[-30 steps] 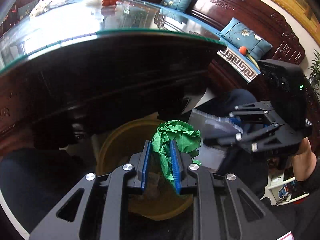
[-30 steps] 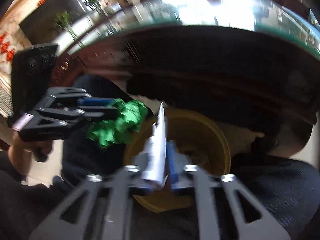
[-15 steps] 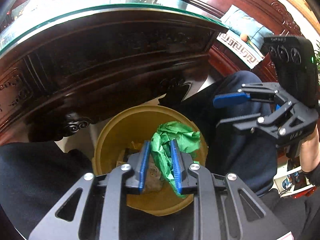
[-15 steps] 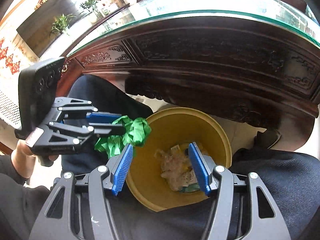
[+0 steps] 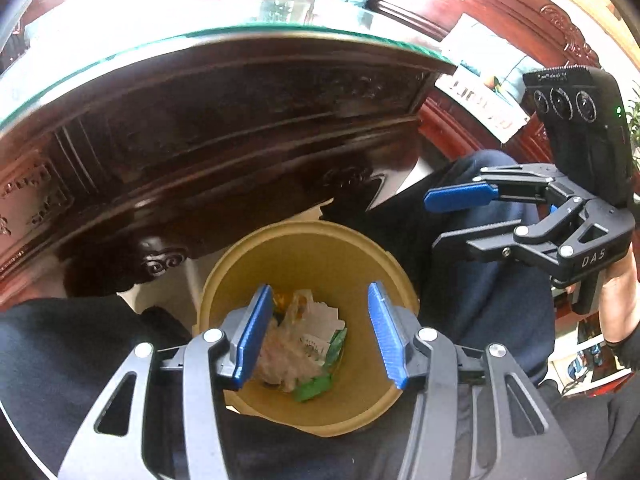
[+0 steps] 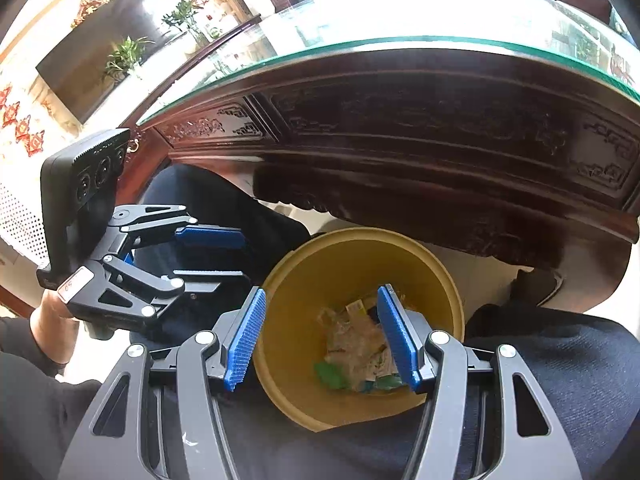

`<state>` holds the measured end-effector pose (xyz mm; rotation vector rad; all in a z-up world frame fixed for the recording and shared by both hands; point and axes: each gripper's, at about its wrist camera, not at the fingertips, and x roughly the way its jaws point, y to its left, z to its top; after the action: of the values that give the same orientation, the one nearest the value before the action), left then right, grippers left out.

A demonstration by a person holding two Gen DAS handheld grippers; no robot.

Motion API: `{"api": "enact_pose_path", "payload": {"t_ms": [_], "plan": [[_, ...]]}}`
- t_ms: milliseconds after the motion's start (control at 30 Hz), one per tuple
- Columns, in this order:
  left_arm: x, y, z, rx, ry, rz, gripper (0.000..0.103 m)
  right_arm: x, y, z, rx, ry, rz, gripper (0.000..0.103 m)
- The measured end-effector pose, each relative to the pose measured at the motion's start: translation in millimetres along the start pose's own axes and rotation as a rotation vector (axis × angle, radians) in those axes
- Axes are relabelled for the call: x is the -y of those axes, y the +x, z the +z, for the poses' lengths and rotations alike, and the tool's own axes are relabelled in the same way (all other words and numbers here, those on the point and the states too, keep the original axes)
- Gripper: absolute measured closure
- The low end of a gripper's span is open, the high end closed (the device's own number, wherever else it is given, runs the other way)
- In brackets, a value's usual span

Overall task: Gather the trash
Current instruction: 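Raise both grippers back over the table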

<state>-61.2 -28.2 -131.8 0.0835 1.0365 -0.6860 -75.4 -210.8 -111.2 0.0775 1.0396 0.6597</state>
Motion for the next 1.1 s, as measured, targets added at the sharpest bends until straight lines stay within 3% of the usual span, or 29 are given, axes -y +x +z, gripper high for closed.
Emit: {"api": "enact_pose_path", "payload": {"t_ms": [133,200,300,400,467,600,767,933,1100], "plan": [[1,-20,17,0.083,0.020,0.015,0.030,-5,-13,11,0.086,-0.046,-0.010,0.039],[0,-39,32,0.170,0.032,0.033,0.014,-9,-22,18,0.142,-0.079,-0.028,0.030],[-7,-65,57,0.295,0.044,0.072,0.004,-14,-38,37,0.237,-0.137,-0.096,0.019],[-20,-80,86,0.385,0.040,0.142,0.004,-17,-52,63,0.336,-0.173,-0.182,0.008],[-30,-86,107,0.409,-0.021,0.191,0.004,-17,-58,80,0.392,-0.173,-0.245,0.008],[-52,-91,147,0.473,-0.107,0.151,0.004,-17,-63,118,0.474,-0.169,-0.286,0.008],[-73,-74,200,0.459,-0.083,0.275,0.004,4,-41,172,0.423,-0.147,-0.281,0.008],[-128,-53,246,0.404,-0.230,0.234,0.004,27,-11,218,0.334,-0.130,-0.305,0.008],[-175,-31,286,0.386,-0.316,0.298,0.004,57,13,271,0.267,-0.004,-0.249,0.008]]}}
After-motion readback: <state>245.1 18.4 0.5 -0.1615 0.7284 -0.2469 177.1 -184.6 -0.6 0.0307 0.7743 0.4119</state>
